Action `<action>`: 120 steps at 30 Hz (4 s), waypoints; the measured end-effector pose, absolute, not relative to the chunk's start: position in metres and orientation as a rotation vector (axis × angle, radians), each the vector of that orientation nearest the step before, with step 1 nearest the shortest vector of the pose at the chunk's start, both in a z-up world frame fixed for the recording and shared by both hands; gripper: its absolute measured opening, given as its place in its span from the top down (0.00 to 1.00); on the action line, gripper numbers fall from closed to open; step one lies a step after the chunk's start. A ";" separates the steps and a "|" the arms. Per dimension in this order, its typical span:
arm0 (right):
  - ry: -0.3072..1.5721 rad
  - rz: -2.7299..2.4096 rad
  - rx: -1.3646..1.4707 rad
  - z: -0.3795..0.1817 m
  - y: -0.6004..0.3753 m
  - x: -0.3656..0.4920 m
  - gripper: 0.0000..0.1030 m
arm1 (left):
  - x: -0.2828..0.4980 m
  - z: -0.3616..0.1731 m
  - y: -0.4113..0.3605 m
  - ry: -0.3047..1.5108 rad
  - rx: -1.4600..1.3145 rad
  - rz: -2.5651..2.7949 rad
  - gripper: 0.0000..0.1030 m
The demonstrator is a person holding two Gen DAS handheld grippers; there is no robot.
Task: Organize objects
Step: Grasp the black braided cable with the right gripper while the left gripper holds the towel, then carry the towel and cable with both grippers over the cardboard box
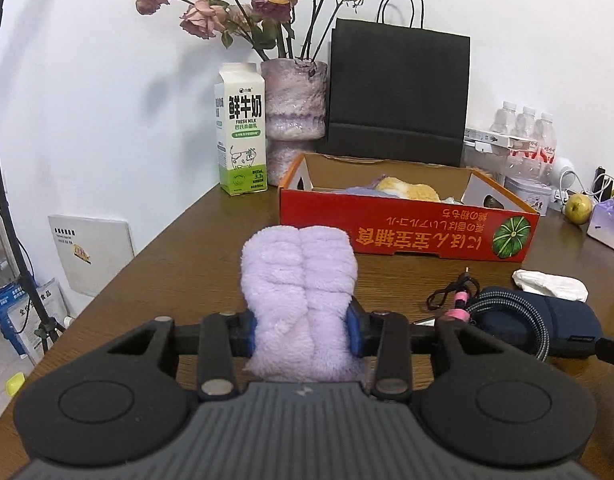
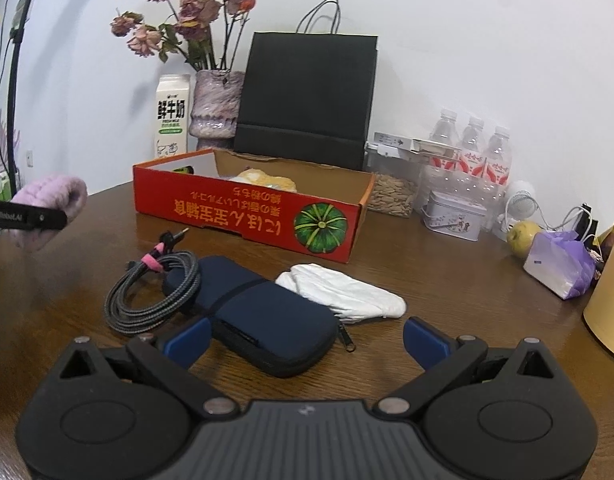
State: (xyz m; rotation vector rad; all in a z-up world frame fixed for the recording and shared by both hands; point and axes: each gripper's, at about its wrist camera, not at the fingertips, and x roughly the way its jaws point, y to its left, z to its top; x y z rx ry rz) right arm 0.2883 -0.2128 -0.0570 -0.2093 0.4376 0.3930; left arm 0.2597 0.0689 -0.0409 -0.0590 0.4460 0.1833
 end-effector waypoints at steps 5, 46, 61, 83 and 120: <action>0.454 0.443 -0.250 -0.059 -0.191 0.282 0.00 | 0.254 -0.041 0.078 0.434 -0.049 0.169 0.62; 0.526 0.561 -0.415 -0.069 -0.072 0.304 0.15 | 0.244 -0.040 0.100 0.435 -0.096 0.106 0.62; 0.446 0.545 -0.271 -0.049 -0.113 0.269 0.16 | 0.244 -0.041 0.098 0.445 -0.086 0.110 0.62; 0.372 0.498 -0.085 -0.022 -0.162 0.260 0.16 | 0.238 -0.028 0.051 0.415 -0.093 0.140 0.62; 0.337 0.473 0.003 0.020 -0.143 0.365 0.16 | 0.342 0.027 0.033 0.337 -0.133 0.087 0.61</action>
